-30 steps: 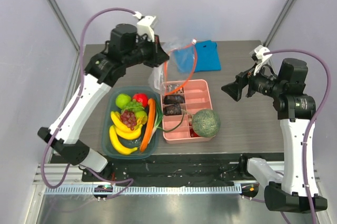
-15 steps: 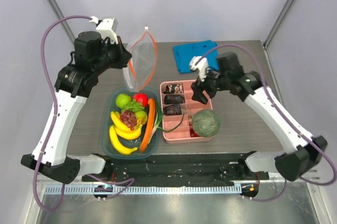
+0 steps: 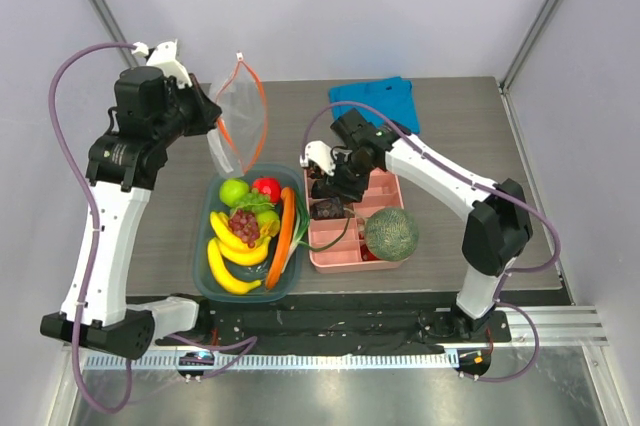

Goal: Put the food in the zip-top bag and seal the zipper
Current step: Pick up the fake vegetable from the bin.

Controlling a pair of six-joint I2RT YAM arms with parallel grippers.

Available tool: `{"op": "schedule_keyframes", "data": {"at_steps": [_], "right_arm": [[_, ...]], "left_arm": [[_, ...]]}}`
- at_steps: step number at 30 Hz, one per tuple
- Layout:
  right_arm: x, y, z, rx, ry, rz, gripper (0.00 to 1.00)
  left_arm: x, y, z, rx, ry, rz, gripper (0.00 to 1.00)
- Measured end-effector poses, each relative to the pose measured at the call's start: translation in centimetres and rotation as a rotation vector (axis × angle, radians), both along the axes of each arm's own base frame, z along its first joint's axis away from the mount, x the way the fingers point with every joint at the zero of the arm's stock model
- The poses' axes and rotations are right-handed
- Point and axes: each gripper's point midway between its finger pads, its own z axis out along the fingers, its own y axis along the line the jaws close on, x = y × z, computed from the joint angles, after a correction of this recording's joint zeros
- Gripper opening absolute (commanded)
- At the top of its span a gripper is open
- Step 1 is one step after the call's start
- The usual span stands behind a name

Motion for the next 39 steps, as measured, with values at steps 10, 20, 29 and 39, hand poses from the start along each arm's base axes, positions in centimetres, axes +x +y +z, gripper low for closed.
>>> {"op": "schedule_keyframes", "data": {"at_steps": [10,20,29,39], "right_arm": [[-1.9,-1.0,-1.9,-0.067,0.083,0.083,0.55],[-2.9,-1.8,-4.9,-0.131,0.145,0.123,0.33],[-3.1,-1.9,-4.6,-0.13,0.151,0.112,0.01],[-2.8,-1.1,8.3,0.116,-0.067,-0.018,0.01]], "left_arm": [[0.7,0.9,-1.7,-0.06,0.081,0.028,0.0],[1.1,0.8,-2.3,-0.097,0.112,0.028,0.0],[0.9,0.8,-3.3,-0.107,0.145,0.022,0.0],[0.6,0.8,-3.7,-0.11,0.165,0.017,0.0]]}}
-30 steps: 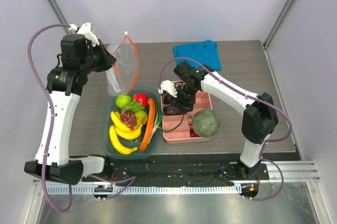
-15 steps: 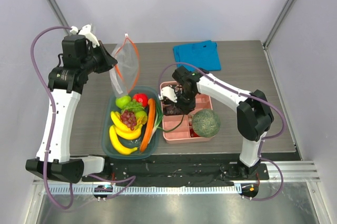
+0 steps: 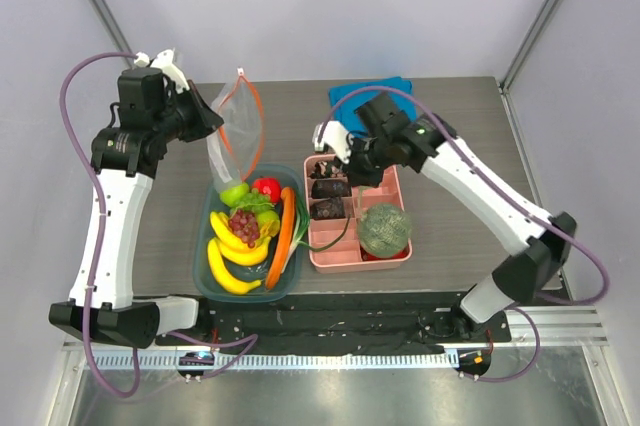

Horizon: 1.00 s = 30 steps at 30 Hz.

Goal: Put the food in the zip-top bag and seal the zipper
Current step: Pick up the fake vegetable from the bin, then place the fake vegetable in the zipper food storage bag.

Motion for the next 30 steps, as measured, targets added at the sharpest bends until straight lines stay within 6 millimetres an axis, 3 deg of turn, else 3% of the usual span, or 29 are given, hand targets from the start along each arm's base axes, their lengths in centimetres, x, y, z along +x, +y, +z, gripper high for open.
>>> {"op": "schedule_keyframes", "data": {"at_steps": [9,16,20,26,30], "right_arm": [[0.4,0.9,12.2,0.284,-0.198,-0.109,0.01],[2.5,3.1,23.9,0.581,-0.395,-0.15,0.01],[4.0,4.6,29.4,0.735,-0.494,-0.151,0.01],[5.4,7.2,32.5,0.88,-0.533,-0.152,0.01],[5.9,10.3,33.8,0.999,-0.53,-0.131,0.01]], "left_arm": [[0.5,0.1,-1.0,0.003,0.035,0.004,0.0],[1.1,-0.1,-2.4,-0.011,0.088,-0.002,0.0],[1.5,-0.4,-3.2,-0.046,0.127,-0.013,0.0],[2.0,-0.4,-3.9,-0.112,0.17,-0.032,0.0],[2.0,-1.0,-4.0,-0.192,0.197,-0.07,0.0]]}}
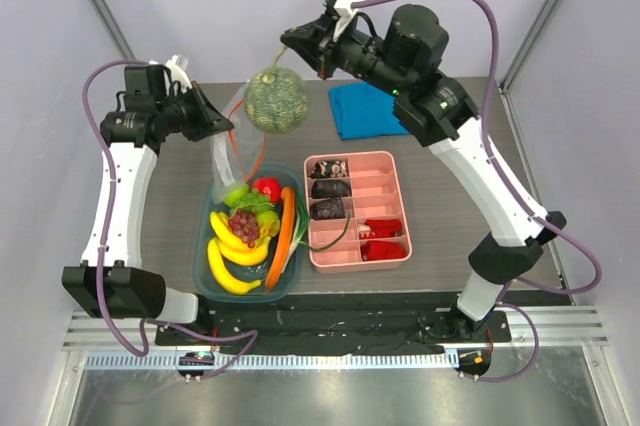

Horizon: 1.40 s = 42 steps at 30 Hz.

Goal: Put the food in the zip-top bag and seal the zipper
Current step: Place the fake vegetable in the zipper food storage bag.

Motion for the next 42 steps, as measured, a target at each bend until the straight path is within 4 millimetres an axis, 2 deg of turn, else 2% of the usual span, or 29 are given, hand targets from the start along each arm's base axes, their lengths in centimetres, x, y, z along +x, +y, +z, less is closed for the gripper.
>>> {"op": "schedule_keyframes", "data": {"at_steps": [5,8,11,14,17,19,22,24,28,32,38,42], "right_arm": [[0.1,3.9,0.8,0.095,-0.042,0.049,0.01],[0.6,5.8,0.0,0.129,-0.05,0.057,0.01],[1.5,7.2,-2.5,0.127,-0.032,0.054,0.01],[2.7,8.1,-5.8,0.102,-0.004,0.037,0.01],[3.8,8.9,-10.3,0.048,0.039,0.016,0.01],[4.4,9.1,-12.4,0.016,0.056,-0.003,0.01],[5.1,9.5,-15.1,-0.026,0.067,-0.034,0.01],[5.2,9.9,-16.1,-0.043,0.069,-0.043,0.01],[5.2,10.3,-16.7,-0.047,0.077,-0.053,0.01],[5.2,10.4,-16.1,0.0,0.111,-0.052,0.01],[4.8,10.7,-15.3,0.117,0.229,-0.033,0.01],[4.2,11.1,-15.0,0.169,0.278,0.001,0.01]], "left_arm": [[0.0,-0.9,0.4,-0.121,0.021,-0.042,0.0],[0.3,-1.0,0.6,-0.232,0.036,-0.052,0.0],[0.6,-1.3,0.5,-0.362,0.062,-0.063,0.0],[0.5,-1.8,0.7,-0.477,0.09,-0.087,0.0],[0.4,-2.2,1.3,-0.562,0.097,-0.115,0.0],[0.0,-2.5,2.0,-0.598,0.093,-0.14,0.0],[-0.7,-2.8,3.0,-0.628,0.079,-0.18,0.0],[-1.0,-2.9,3.4,-0.636,0.069,-0.202,0.0],[-1.3,-2.8,3.2,-0.643,0.075,-0.217,0.0],[-1.6,-2.6,2.8,-0.67,0.085,-0.233,0.0],[-1.4,-1.5,1.3,-0.758,0.159,-0.184,0.0],[-1.4,-1.3,1.5,-0.777,0.163,-0.187,0.0]]}}
